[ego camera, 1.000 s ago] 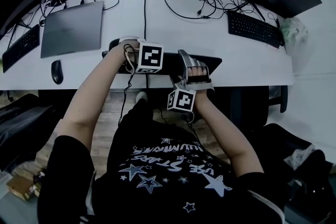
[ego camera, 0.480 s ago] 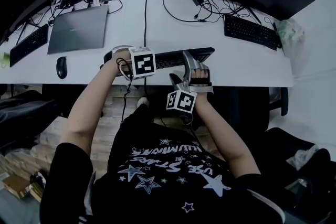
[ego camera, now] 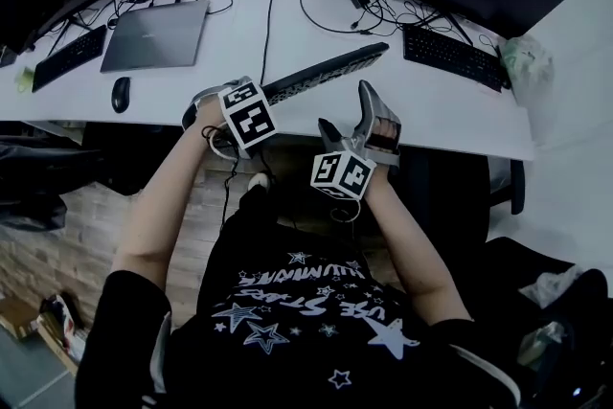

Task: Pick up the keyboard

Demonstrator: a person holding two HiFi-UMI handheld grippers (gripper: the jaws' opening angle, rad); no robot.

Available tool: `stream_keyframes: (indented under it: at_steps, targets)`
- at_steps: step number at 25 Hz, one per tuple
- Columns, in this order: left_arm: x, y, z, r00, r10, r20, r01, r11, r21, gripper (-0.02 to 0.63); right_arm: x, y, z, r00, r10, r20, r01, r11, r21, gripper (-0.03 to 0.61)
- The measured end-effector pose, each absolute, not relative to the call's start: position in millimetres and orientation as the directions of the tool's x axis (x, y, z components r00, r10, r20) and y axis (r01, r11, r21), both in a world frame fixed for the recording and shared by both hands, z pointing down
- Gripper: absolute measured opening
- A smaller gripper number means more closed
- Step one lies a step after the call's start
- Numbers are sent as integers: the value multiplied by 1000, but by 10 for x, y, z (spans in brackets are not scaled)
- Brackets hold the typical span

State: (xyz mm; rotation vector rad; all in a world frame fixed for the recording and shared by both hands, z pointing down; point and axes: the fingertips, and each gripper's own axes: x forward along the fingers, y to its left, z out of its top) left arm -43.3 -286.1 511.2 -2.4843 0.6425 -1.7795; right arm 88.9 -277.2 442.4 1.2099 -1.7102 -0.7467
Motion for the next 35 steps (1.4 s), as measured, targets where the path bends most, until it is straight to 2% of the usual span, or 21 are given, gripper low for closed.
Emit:
stream_keyframes:
  at_steps: [5,9,16,19,22,26,28,31,35]
  targets:
    - [-225,-2518,4830,353,-477,805,-485,-829,-278,89,1088,-2447,4159,-184,-948,261,-556,319,767,571]
    - [-72,-2188,4710,432,-540,722,-627,-756,-191,89,1148,-2226,4024,-245,-938,246,-682,347,644,571]
    - [5,-1810,4562,494,-587,641,-733,-678,-57,89,1228,-2052,4007,-324,-906,271,-782,418,461,554]
    - [-21,-1680,4524,505,-613,607,-759,-650,-24,89,1285,-1970,4039,-332,-900,281,-810,425,404,384]
    - [-102,-1550,4502,501,-645,577,-793,-609,8,89,1299,-1926,4105,-338,-900,276,-827,424,370,313]
    - [-287,-1321,4485,500,-678,539,-826,-559,63,91,1241,-1874,4153,-338,-902,267,-852,414,320,156]
    - [-410,-1135,4493,481,-698,530,-848,-523,80,89,1174,-1812,4140,-346,-904,251,-862,412,295,118]
    - [-587,-797,4527,448,-720,530,-876,-473,96,90,1060,-1663,4106,-356,-904,236,-863,415,289,9]
    - [-768,-322,4531,415,-743,526,-899,-425,109,91,907,-1389,4077,-394,-886,243,-848,453,275,8]
